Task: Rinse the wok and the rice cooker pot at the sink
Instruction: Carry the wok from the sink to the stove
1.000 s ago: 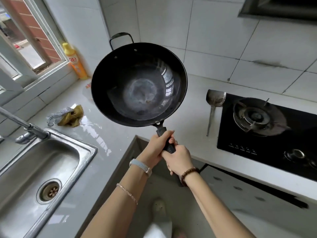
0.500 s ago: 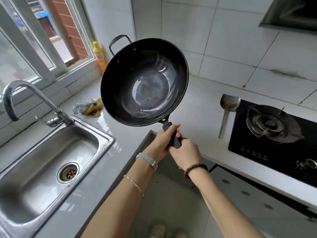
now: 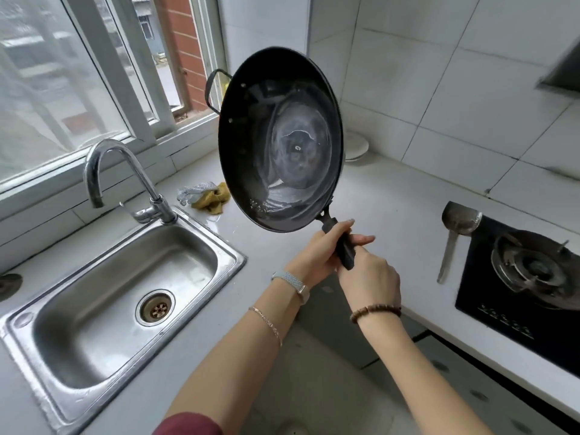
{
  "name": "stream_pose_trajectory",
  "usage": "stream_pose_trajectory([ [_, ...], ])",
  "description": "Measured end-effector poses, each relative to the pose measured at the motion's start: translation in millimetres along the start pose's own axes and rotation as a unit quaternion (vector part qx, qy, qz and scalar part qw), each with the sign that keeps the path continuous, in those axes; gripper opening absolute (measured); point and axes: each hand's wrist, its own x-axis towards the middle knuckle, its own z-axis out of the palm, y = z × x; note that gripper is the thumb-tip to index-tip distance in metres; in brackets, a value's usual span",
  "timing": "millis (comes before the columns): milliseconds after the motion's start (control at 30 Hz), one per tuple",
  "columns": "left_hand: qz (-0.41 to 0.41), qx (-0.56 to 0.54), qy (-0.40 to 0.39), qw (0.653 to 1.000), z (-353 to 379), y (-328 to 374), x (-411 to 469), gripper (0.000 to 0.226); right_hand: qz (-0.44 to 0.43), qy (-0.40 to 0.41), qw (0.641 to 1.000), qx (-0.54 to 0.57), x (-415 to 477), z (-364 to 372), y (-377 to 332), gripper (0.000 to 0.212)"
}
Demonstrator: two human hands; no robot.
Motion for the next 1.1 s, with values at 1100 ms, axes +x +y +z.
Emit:
stream_pose_trajectory([
  [1100,0.097,-0.035,-0.01,0.995,-44,64,-74,0.04,-0.187,0.176,0.966,-0.019,-5,15,-72,0.018],
])
